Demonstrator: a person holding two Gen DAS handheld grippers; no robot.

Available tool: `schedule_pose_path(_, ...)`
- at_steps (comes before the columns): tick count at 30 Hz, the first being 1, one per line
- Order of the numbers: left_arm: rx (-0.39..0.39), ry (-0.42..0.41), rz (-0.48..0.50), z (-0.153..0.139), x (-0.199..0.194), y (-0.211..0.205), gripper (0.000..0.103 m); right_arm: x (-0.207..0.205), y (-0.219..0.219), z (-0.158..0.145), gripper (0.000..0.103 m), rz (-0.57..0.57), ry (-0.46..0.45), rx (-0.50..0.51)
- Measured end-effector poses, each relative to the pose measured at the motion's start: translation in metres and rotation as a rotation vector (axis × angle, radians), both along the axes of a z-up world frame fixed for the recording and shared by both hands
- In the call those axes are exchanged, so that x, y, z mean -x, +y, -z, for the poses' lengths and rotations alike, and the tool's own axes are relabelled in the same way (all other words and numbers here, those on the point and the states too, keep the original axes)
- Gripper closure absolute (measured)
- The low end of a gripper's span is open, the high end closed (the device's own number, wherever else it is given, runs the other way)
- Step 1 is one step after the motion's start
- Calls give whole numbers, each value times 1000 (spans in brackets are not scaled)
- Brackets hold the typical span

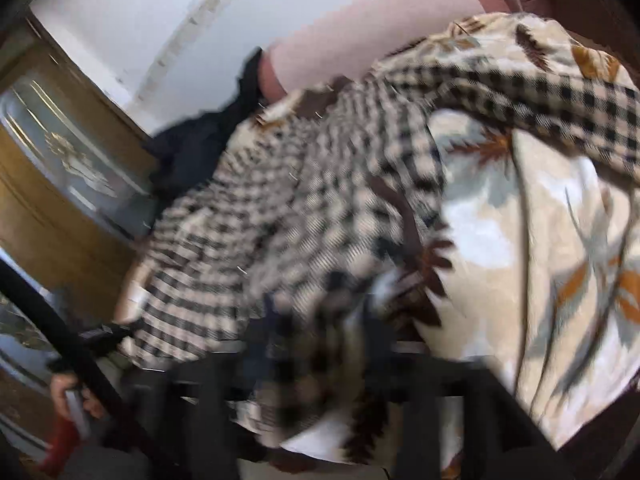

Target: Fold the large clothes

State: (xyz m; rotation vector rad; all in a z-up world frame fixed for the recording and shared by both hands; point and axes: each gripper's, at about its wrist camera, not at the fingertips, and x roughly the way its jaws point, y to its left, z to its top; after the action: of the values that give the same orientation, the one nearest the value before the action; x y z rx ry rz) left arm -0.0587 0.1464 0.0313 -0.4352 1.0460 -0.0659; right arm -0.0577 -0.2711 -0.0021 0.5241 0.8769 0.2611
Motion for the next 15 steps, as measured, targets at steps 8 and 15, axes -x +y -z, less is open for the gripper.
schedule_pose_path(8,-35,-76,-48,-29,23,12,98,-15,51,-16,97,-54,-51,235)
schedule_pose_path(15,-36,-103,-15,-39,15,-10,95,-1,167,-35,43,-386,-298,552)
